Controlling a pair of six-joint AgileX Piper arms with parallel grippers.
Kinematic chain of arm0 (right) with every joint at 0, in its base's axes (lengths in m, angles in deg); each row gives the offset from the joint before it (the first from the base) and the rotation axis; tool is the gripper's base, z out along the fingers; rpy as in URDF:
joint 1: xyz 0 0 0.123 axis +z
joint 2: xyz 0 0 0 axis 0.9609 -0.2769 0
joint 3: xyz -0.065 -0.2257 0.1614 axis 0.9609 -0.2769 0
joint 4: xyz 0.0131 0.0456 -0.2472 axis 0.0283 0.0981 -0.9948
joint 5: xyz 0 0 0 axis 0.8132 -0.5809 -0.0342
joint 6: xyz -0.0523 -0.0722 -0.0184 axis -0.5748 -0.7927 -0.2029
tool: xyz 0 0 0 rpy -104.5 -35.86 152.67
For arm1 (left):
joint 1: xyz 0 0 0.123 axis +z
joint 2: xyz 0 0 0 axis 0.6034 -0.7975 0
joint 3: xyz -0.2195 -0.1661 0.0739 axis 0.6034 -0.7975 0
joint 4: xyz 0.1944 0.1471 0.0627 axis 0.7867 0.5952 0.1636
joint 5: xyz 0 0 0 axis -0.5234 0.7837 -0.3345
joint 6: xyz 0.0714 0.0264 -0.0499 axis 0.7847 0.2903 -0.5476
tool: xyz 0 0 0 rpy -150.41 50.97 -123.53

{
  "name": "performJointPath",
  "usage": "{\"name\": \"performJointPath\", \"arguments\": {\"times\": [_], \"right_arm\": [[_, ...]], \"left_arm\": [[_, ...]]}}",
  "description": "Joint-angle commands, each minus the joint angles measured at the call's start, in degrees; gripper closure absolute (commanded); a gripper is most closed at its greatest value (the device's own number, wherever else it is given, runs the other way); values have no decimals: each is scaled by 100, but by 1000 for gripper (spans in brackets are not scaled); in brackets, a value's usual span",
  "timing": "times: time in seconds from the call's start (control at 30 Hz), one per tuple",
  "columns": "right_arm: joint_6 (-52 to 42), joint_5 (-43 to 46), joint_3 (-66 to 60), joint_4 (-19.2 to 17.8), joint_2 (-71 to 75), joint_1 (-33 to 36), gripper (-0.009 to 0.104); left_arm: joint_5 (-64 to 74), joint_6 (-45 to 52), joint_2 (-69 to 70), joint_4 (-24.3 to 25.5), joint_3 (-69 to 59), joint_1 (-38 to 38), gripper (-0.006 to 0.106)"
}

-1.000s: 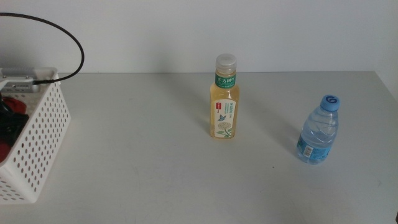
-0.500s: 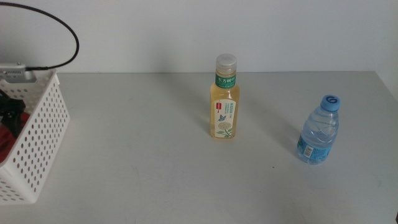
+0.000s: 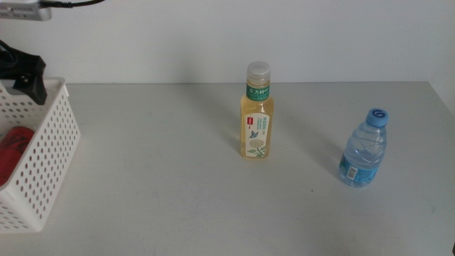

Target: Use arms to grab the bottles and put them into the dustbin to the left of the table.

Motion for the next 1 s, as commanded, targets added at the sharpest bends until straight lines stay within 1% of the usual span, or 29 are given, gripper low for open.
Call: {"name": "performJointPath", "arguments": {"times": [0.0, 0.1, 0.27, 0.63, 0.77, 0.87, 0.97], "right_arm": [[-71, 409, 56, -27, 124, -29, 25], [-71, 409, 56, -27, 124, -29, 25], [-71, 409, 56, -27, 124, -29, 25], [-71, 409, 56, -27, 124, -29, 25], [-71, 409, 56, -27, 124, -29, 25], [-71, 409, 56, -27, 124, -29, 25], [-71, 409, 56, -27, 124, -29, 25]], "left_arm": [[-307, -106, 697, -219, -163, -286, 8], [-1072, -73, 1191, -443, -655, -780, 8], [-2268, -16, 1815, -614, -1503, -1538, 8], [-4562, 3, 2564, -1237, -3482, -2992, 8], [-5909, -11, 2672, -1416, -4209, -3638, 8], [-7150, -11, 2679, -1612, -4734, -4123, 8], [-8518, -11, 2660, -1669, -5261, -4560, 8]]}}
